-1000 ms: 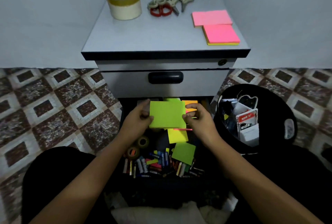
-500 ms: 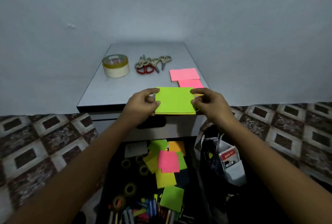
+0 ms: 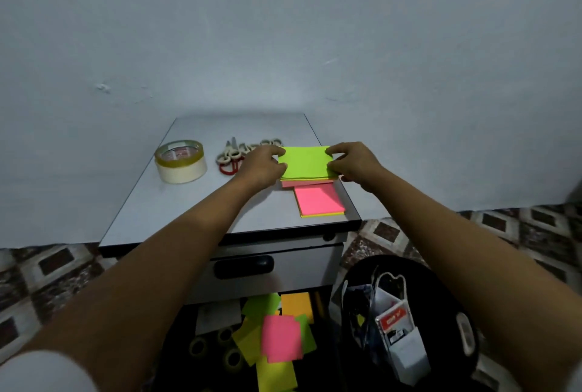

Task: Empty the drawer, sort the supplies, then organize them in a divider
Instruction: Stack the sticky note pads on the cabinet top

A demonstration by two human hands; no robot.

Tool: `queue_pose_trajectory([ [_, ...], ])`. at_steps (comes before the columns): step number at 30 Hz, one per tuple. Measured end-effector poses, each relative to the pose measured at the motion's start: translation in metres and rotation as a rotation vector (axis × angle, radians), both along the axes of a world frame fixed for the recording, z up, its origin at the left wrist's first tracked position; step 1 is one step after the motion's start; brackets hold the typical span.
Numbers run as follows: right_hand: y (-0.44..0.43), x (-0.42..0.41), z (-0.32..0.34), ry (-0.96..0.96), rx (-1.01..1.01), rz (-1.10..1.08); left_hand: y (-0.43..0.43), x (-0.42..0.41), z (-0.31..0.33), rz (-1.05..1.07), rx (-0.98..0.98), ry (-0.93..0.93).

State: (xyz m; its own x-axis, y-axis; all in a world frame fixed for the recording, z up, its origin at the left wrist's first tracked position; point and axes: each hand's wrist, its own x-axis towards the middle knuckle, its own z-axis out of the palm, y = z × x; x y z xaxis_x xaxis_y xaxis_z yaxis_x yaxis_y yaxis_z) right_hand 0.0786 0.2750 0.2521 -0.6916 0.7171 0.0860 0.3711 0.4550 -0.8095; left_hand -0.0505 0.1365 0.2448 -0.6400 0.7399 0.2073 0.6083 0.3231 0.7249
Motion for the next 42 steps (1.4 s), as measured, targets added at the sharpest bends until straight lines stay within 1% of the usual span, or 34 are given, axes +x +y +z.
queue_pose_trajectory([
  [5, 0.012, -0.017, -0.012, -0.093, 0.106, -0.013, 0.015, -0.012, -0.008, 0.040, -0.112, 0.093],
  [11, 0.015, -0.026, -0.021, -0.185, 0.207, -0.025, 0.022, -0.022, -0.026, 0.055, -0.163, 0.082],
  [18, 0.014, -0.027, -0.028, -0.232, 0.256, -0.070, 0.024, -0.024, -0.031, 0.089, -0.171, 0.073],
  [23, 0.010, -0.026, -0.028, -0.231, 0.283, -0.109, 0.022, -0.020, -0.025, 0.124, -0.172, 0.020],
  [27, 0.007, -0.025, -0.029, -0.225, 0.287, -0.137, 0.022, -0.016, -0.026, 0.095, -0.165, 0.015],
  [34, 0.006, -0.020, -0.030, -0.182, 0.237, -0.135, 0.015, -0.009, -0.022, 0.114, -0.099, -0.049],
  [38, -0.002, -0.010, -0.029, -0.136, 0.291, -0.095, -0.002, -0.003, -0.015, 0.078, -0.133, 0.029],
  [42, -0.026, 0.012, -0.025, -0.057, 0.373, -0.050, -0.034, 0.015, -0.005, 0.015, -0.098, 0.071],
])
